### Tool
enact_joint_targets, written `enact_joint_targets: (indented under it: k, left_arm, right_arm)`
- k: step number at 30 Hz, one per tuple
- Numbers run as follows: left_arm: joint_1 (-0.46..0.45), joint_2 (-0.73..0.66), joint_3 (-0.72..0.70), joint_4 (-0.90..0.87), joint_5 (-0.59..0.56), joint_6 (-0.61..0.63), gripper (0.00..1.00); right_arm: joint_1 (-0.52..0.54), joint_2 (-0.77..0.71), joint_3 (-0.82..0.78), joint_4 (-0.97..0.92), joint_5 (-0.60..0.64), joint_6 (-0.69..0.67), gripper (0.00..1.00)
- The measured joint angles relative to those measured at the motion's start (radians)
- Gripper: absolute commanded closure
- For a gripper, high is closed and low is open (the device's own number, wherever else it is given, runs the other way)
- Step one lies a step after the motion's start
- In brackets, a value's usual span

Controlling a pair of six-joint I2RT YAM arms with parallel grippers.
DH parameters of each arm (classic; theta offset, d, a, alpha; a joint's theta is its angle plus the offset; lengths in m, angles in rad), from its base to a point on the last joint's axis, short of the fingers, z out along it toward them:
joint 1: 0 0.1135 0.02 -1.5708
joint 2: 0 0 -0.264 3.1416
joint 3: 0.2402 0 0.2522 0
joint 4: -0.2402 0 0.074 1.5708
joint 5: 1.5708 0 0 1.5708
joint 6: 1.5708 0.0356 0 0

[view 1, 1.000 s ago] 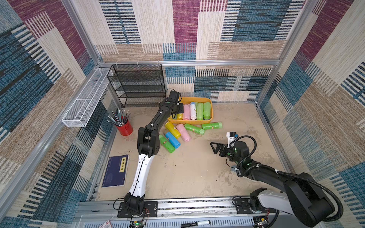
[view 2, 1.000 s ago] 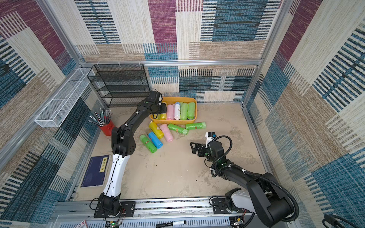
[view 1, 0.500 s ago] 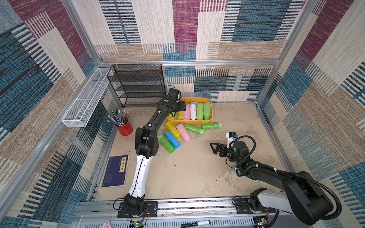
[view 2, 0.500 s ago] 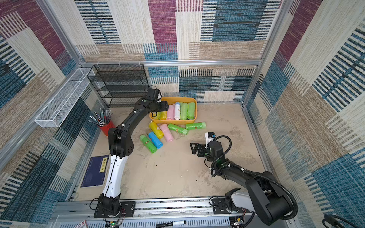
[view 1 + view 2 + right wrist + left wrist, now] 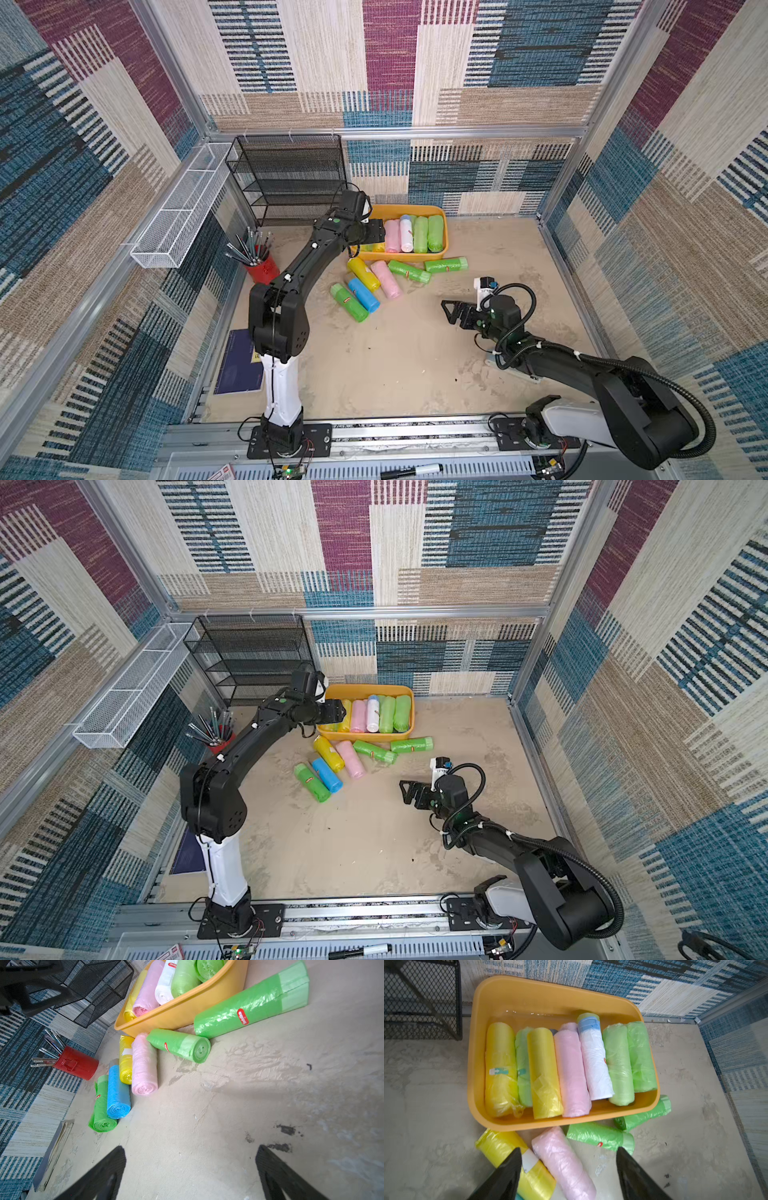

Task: Put the roll of trash bags into the storage box
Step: Place the roll of trash bags in the storage box.

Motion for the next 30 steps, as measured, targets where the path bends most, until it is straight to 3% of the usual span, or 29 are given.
enact_joint_targets:
  k: [4,16,19,25,30]
  left_arm:
    - [0.000,-0.149,-0.200,0.091,-0.001,-0.005,0.26]
    - [0.000,-0.423,-0.547,0.213,-0.002,-0.023,0.21]
    - [0.000,-0.499,-0.663,0.257,0.000,-0.051,0.15]
    - [0.000,-0.585,-0.774,0.278,-0.014,-0.058,0.10]
    - [0.000,-0.631,-0.815,0.282,-0.053,-0.060,0.00]
  right_arm:
    - [0.000,-0.008,-0.003,0.002,0.000,-0.004,0.01]
    - [0.000,-0.050,-0.002,0.023,-0.056,-0.034,0.01]
    - [0.000,-0.052,0.019,0.010,-0.056,-0.048,0.01]
    - [0.000,-0.079,0.067,-0.032,-0.055,-0.069,0.01]
    - [0.000,-0.118,0.086,-0.063,-0.068,-0.033,0.01]
